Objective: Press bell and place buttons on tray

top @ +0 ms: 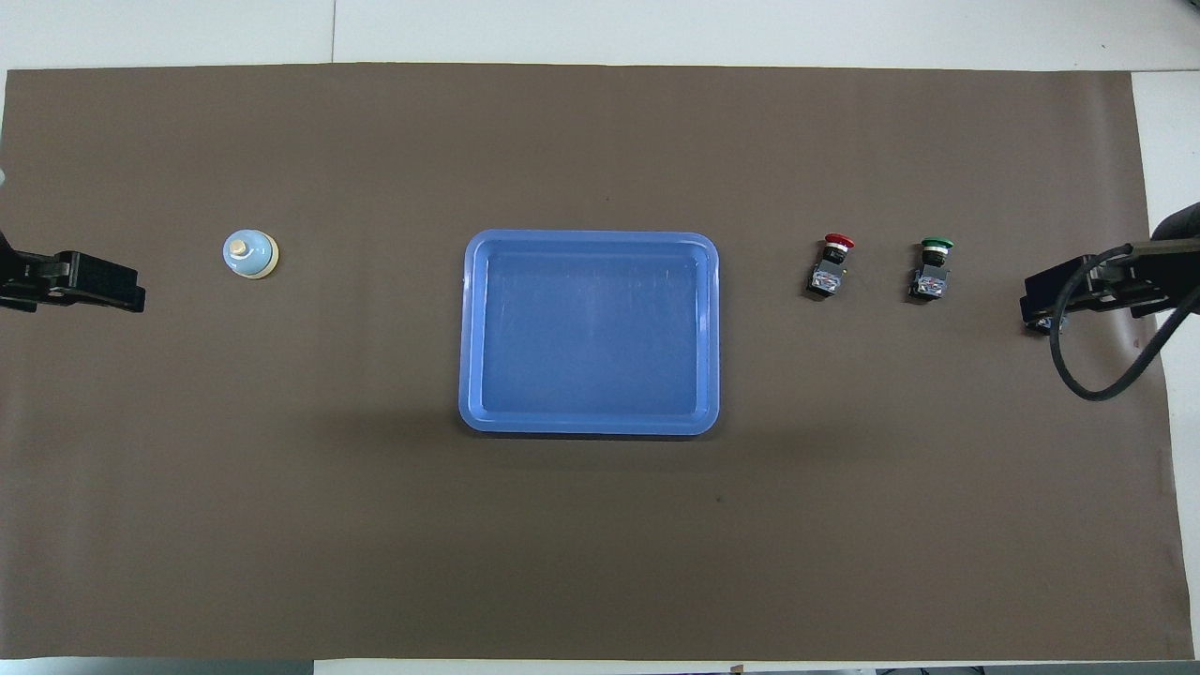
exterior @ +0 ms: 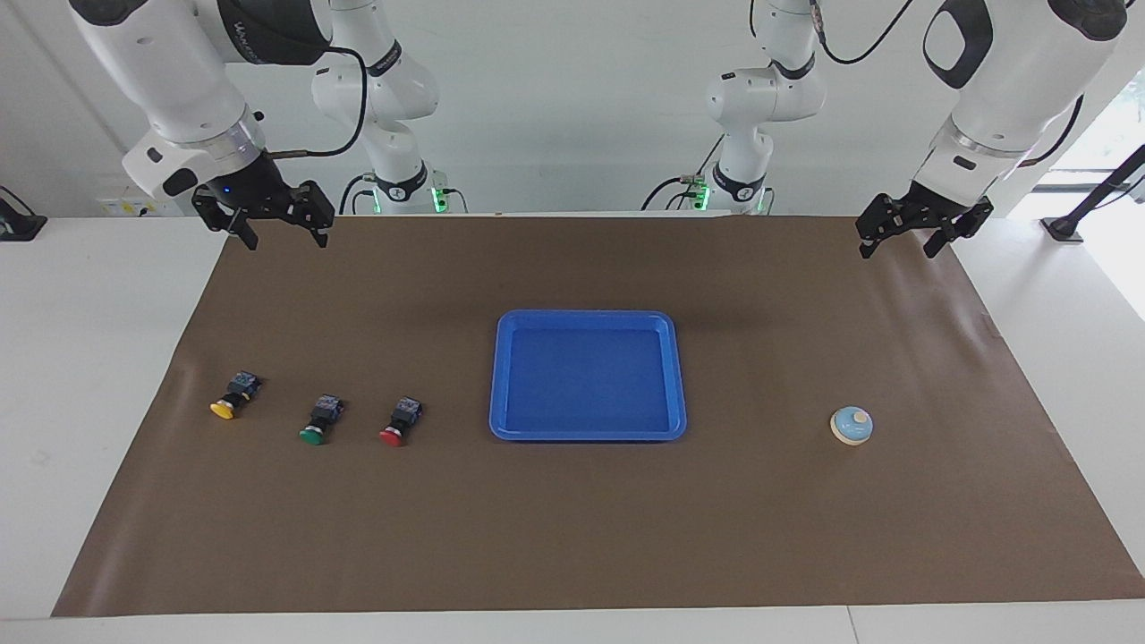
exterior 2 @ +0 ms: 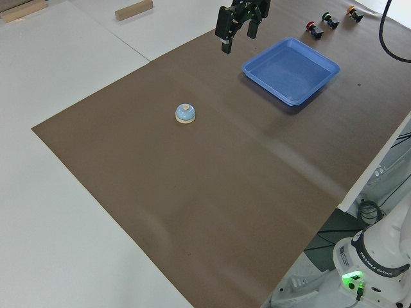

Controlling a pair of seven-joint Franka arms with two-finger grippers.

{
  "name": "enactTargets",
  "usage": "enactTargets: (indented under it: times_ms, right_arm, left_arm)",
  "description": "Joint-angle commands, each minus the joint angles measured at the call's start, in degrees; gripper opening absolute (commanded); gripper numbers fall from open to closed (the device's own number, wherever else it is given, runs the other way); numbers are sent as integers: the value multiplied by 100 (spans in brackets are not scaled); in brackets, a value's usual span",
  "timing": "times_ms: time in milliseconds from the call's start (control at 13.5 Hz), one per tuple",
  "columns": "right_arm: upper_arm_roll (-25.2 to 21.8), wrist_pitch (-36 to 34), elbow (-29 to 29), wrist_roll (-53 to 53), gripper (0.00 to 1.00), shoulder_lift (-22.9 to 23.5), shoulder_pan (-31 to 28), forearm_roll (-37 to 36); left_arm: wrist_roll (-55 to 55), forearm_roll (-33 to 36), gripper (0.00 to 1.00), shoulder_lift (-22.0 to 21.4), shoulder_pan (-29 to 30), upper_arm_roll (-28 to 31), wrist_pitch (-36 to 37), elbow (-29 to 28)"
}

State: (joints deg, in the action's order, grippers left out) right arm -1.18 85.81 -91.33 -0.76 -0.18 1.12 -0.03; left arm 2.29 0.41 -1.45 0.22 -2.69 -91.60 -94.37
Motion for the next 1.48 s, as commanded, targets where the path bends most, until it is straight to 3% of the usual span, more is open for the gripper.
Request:
enactTargets:
  times_ms: [0, 443, 517, 665, 739, 961, 1404]
  right_arm:
    - [56, 41, -114, -117, 100, -105, -104, -5]
    - [56, 41, -114, -117, 100, -105, -104, -5]
    - [65, 41, -114, -117, 100, -105, -104, -5]
    - [65, 41, -114, -117, 100, -105, -104, -5]
    - [56, 41, -114, -117, 100, -105, -104, -5]
    - [65, 41, -114, -117, 100, -105, -104, -5]
    - [56, 41, -122, -117, 100, -105, -104, -5]
  left_arm:
    - [-9, -15, 100, -66, -66, 50, 55, 15]
    - [17, -6, 100, -66, -49, 58, -268, -72]
    - [26, -6, 82, -110, -49, 58, -410, -212]
    - [26, -6, 8, -23, -14, 58, -594, -284]
    - [26, -6, 0, 39, 13, 58, -796, -397]
    - [18, -6, 0, 477, 39, 67, -1332, -425]
    - [9, 29, 0, 1769, 65, 102, -2482, 112]
